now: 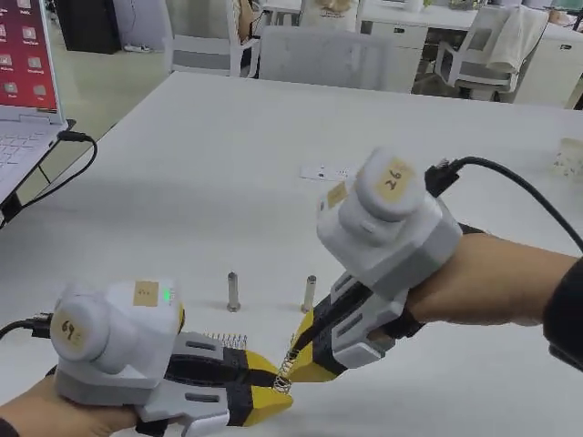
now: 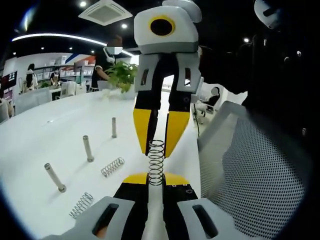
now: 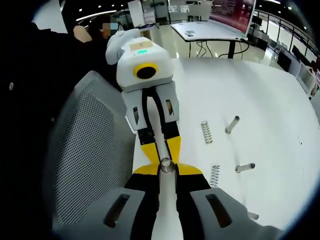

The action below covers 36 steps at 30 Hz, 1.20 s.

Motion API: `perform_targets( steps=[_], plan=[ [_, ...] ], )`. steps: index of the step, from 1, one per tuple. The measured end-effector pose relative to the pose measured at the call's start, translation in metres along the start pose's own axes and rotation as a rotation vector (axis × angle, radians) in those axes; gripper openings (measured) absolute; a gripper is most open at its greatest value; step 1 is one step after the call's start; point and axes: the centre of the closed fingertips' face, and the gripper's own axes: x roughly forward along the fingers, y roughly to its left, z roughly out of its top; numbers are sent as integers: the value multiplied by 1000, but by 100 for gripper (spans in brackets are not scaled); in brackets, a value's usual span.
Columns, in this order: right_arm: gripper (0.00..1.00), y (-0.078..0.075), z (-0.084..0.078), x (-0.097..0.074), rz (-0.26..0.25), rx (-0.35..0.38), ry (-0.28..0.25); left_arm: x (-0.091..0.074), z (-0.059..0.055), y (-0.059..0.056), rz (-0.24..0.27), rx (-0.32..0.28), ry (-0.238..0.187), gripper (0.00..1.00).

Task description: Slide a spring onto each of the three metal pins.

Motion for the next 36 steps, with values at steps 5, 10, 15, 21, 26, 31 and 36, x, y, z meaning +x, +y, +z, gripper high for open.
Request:
perform_targets(
  steps=[5,10,15,21,26,31,36],
  plan=[
    [9,2,-3,4,5,-42,42,1,2,-1,-8,-4,-7,1],
    [11,3,-2,7,15,-57,52,1,3,-2,-15,-7,-11,1],
    [10,3,-2,9,23,-67,70,1,3,-4,-19,-7,-13,1],
    [9,4,-3,11,34,-68,83,1,6,-5,-24,-5,-22,1],
    [9,6,-3,11,41,-65,93,1,6,-6,-29,-6,-21,1],
    [9,6,-4,11,46,-57,99,1,6,-6,-30,-6,-20,1],
    [9,5,-3,11,44,-58,110,1,7,-5,-25,-4,-33,2]
  ],
)
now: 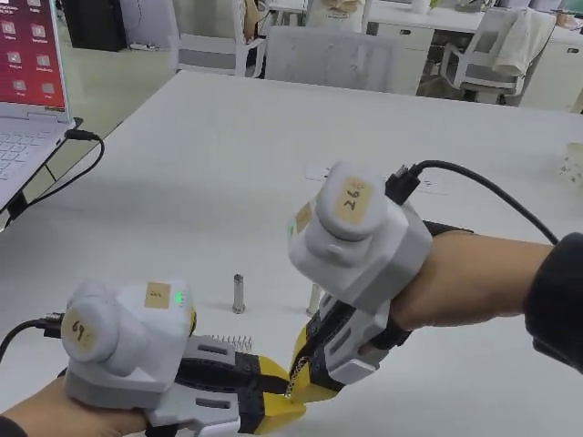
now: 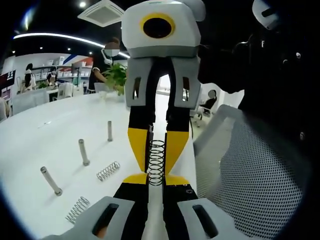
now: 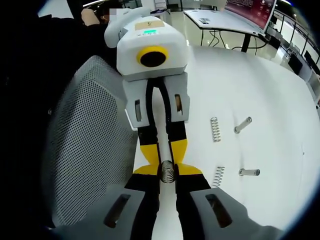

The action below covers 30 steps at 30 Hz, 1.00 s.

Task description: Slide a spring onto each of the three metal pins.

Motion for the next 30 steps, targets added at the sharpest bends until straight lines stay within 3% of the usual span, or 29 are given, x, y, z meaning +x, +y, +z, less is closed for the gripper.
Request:
perform_targets(
  steps=[16,30],
  plan=[
    [9,-5,1,-5,-10,-13,19,0,4,6,25,-8,-29,3],
    [9,-7,1,-8,-15,-5,17,-3,6,14,61,-21,-42,17]
  ],
)
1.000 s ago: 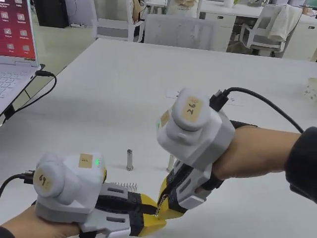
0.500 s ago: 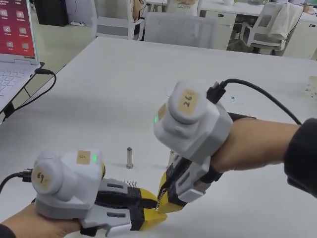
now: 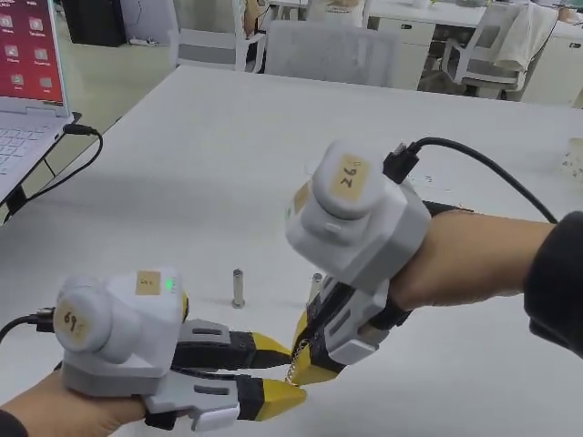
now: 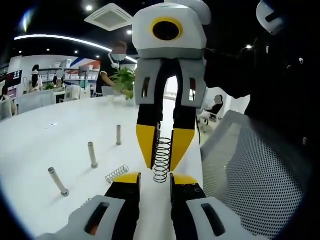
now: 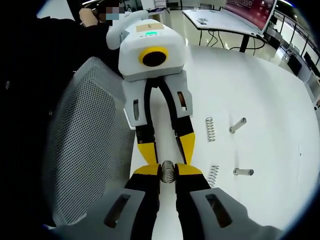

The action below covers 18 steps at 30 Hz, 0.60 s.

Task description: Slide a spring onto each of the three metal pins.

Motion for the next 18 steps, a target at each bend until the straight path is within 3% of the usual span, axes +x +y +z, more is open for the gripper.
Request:
perform_targets(
  steps=[18],
  plan=[
    [9,-9,-8,-10,-41,17,10,-8,0,15,84,-28,-30,47]
  ],
)
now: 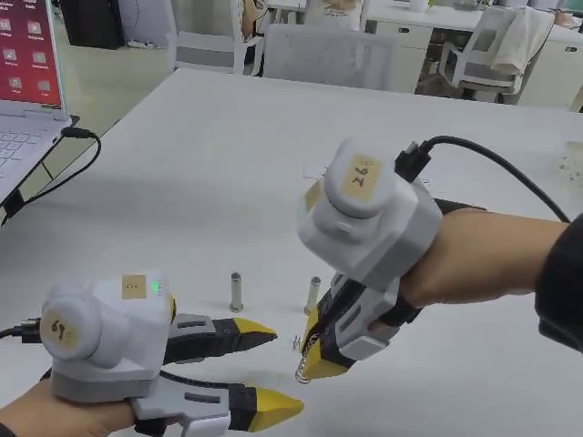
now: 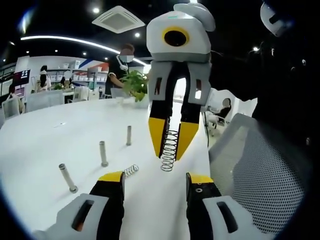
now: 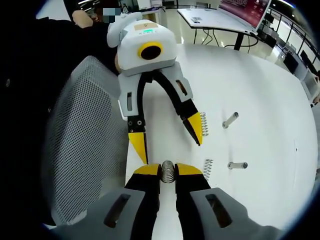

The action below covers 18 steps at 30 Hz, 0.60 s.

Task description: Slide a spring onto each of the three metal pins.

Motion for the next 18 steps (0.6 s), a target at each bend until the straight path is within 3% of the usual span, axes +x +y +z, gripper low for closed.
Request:
perform_targets(
  steps=[18],
  plan=[
    [9,-9,-10,-13,-32,34,-5,-19,-8,14,96,-49,-29,68]
  ],
)
